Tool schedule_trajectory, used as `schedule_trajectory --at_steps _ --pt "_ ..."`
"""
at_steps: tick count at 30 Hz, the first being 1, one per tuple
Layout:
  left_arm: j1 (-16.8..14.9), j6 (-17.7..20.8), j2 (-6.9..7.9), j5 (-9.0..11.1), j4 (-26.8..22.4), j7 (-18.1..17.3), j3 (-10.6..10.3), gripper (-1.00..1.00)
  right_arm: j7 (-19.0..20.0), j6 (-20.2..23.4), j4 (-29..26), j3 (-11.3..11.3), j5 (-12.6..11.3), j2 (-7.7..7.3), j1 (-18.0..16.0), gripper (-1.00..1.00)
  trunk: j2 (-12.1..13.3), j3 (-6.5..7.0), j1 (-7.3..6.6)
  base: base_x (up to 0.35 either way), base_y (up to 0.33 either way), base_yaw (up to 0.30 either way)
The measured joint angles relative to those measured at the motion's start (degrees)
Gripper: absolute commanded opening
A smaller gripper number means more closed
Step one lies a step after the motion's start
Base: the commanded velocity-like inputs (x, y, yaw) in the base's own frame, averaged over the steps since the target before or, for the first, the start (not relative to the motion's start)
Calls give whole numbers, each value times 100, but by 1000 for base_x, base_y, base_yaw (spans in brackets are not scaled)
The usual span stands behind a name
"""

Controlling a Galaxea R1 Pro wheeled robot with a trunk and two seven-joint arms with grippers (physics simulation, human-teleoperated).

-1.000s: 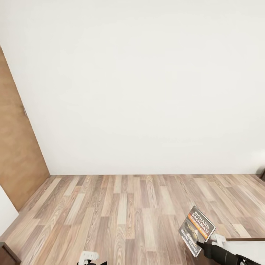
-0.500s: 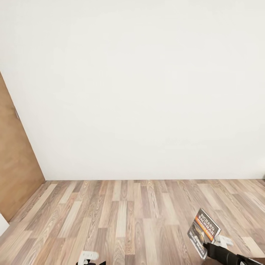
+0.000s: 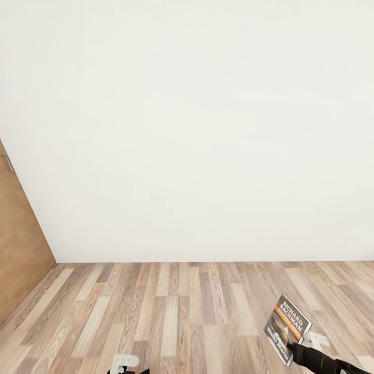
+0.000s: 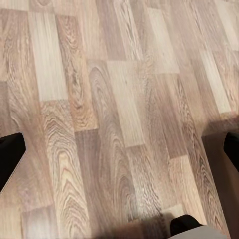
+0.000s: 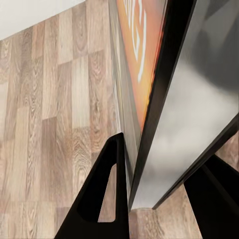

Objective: In the bedroom, move the book from the bed onto either nightstand, and place the two sandals side by side next to the bed.

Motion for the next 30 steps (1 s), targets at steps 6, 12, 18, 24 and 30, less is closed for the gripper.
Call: schedule_trajectory --at_steps 6,12,18,24,30 --pt "-1 0 0 0 0 1 0 100 830 -4 -2 10 -7 -1 0 -100 0 0 0 331 0 0" --pt "-1 0 0 0 0 -1 0 100 971 -23 -1 6 -21 29 0 -100 0 0 0 331 0 0" --pt "-1 0 0 0 0 1 0 100 971 -28 6 5 -26 34 0 -100 0 0 0 331 0 0" --pt "-2 0 0 0 0 3 0 100 971 -26 5 6 -26 35 0 -100 0 0 0 331 0 0" --pt "0 0 0 0 0 3 0 100 971 -28 5 5 -26 33 0 -100 0 0 0 331 0 0"
